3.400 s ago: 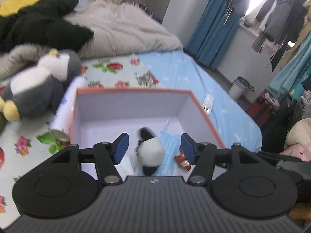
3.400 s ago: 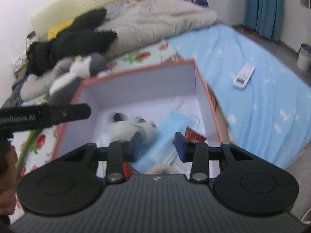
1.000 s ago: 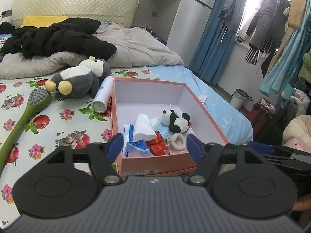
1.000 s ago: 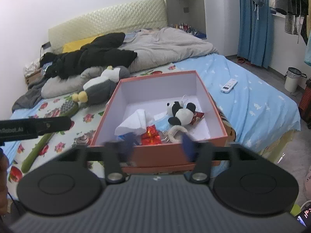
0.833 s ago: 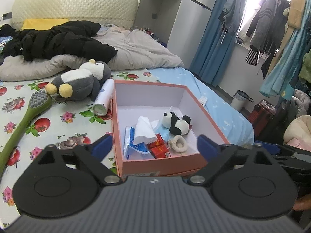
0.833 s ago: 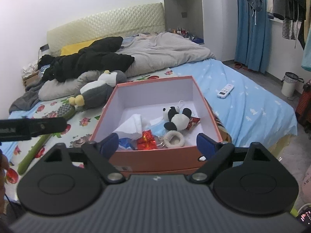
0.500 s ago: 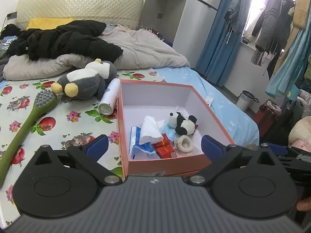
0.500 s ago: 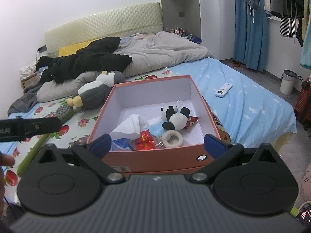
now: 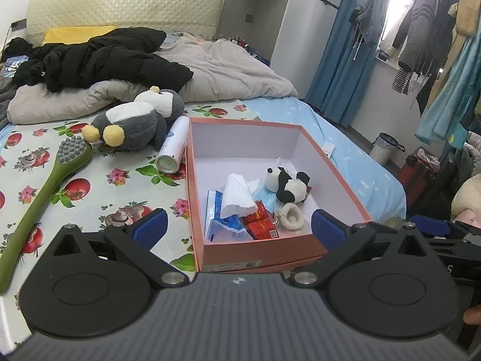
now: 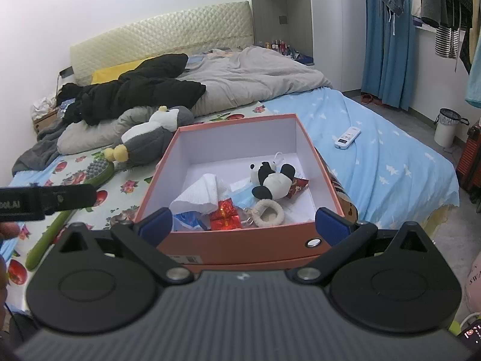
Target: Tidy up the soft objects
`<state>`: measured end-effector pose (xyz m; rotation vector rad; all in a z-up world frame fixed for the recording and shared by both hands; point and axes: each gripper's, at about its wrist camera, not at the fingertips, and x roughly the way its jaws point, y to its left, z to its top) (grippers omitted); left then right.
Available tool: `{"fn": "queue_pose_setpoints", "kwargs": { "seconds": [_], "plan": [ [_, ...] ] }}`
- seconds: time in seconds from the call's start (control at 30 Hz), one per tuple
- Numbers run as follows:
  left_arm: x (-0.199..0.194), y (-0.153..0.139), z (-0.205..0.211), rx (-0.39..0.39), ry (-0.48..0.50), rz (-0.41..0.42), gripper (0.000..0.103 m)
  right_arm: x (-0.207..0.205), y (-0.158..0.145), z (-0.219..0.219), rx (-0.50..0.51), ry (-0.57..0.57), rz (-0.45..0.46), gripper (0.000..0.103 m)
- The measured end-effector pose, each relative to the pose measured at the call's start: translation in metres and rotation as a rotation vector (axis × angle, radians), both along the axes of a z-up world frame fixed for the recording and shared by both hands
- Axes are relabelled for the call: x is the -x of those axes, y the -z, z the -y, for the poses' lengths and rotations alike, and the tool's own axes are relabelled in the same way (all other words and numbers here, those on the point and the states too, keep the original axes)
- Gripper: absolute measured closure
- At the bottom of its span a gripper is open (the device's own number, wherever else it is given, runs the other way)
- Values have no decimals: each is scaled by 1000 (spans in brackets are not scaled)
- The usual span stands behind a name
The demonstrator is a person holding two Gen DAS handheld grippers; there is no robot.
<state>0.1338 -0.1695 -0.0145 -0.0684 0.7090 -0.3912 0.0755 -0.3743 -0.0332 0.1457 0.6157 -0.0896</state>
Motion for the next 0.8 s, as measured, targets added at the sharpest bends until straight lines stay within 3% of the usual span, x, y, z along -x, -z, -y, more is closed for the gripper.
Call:
{"fn": "queue_pose_setpoints", "kwargs": {
  "seconds": [0.8],
  "plan": [
    [-1,-5,-5,5,5,11,0,0,0,-1,12,-1,4,0]
  ]
}}
